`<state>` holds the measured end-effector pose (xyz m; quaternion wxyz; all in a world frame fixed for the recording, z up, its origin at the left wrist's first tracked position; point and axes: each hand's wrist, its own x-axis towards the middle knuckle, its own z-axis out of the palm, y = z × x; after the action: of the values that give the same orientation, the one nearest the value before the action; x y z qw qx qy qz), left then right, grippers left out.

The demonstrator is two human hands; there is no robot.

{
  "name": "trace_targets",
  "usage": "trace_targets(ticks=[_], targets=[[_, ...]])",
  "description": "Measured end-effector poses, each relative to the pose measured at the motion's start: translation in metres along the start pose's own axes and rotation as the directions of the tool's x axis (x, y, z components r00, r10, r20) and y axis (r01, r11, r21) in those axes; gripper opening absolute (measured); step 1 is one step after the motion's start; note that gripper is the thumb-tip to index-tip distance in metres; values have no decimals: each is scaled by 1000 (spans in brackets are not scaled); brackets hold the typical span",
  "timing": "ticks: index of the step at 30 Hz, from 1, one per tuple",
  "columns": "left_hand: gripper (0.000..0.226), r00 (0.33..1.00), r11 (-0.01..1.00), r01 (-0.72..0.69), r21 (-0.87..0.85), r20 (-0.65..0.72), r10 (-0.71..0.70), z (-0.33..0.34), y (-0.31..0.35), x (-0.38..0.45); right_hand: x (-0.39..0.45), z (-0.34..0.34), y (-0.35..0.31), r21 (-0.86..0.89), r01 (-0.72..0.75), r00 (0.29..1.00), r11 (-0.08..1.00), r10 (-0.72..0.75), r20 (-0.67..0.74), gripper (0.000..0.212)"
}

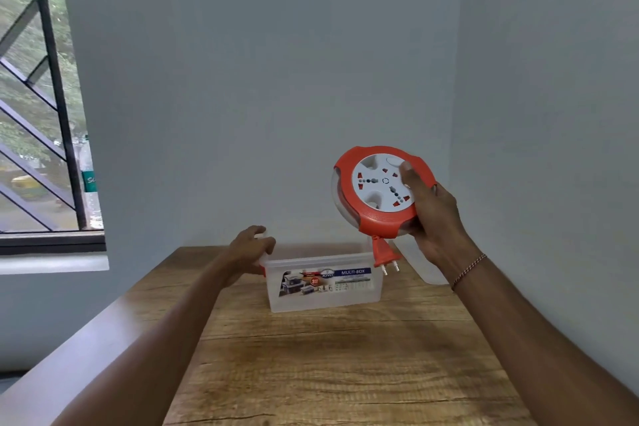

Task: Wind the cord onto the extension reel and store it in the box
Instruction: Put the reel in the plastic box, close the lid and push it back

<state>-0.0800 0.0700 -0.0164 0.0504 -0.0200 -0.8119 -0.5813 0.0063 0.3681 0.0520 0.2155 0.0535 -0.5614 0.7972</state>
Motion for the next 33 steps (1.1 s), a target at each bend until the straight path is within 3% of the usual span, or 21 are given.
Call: trace_targets(ticks=[4,10,15,23,26,30,33], targets=[[52,994,999,39,-14,100,-37,-7,5,1,9,13,0,-73,9,999,997,-5,50,50],[29,999,1000,14,2,34,-15,-1,4,7,34,32,0,-255,53,993,965,-24,113,50],[40,1000,999,-5,-46,24,6,5,1,7,43,46,20,-424,120,969,898,-13,246,51],[40,999,997,4,-78,-32,-7,12,1,4,39,50,69,-671,-8,872,741,334,358,66],[39,999,998,-9,-58,-48,6,13,1,4,36,50,77,-751,25,812,659,425,400,57],[37,998,1000,-16,-18,-66,14,16,1,5,40,52,81,-819,-25,757,573,546,359,52],[37,998,1000,-24,7,-62,24,16,2,5,45,52,84,-836,-56,731,545,593,338,67]])
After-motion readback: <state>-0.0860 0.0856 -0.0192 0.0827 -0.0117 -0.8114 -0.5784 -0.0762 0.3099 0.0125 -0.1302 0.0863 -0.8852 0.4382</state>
